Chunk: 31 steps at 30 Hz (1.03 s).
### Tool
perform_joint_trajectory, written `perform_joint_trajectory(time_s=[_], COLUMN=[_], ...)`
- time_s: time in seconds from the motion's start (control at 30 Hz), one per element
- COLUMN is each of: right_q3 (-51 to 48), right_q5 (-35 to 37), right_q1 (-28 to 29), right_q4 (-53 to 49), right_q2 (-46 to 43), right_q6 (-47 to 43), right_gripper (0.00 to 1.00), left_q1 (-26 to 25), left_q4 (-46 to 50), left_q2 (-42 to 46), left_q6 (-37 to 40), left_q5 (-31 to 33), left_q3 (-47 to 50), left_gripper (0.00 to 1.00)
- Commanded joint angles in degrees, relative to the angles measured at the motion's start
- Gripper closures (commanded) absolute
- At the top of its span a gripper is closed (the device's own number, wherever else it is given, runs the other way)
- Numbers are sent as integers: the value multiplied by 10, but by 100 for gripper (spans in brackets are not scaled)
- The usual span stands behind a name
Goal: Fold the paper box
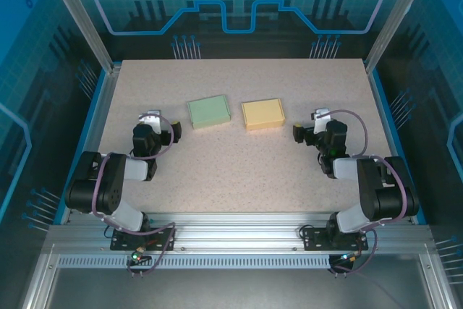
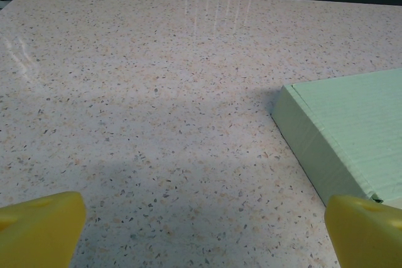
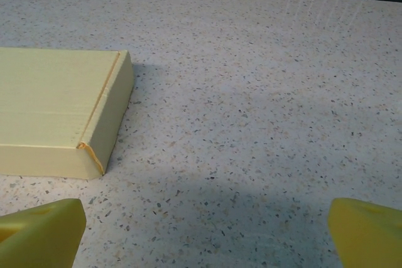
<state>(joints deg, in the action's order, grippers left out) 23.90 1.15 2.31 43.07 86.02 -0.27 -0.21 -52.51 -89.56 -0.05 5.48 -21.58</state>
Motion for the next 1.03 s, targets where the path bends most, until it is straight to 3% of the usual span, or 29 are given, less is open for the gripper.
perform_joint_trajectory(time_s=[0.0,1.0], right_q3=[9,9], right_q5=[12,12], right_q1=[7,7], right_q4=[-1,-1], right_q2=[2,2], right_q6=[-3,-2], right_gripper=[0,0], left_q1=[2,-4], left_q4=[3,-1], left_q2=[9,8], left_q6=[-1,10], left_q5=[-14,-22], left_q3=[-5,-3], left_gripper=[1,1])
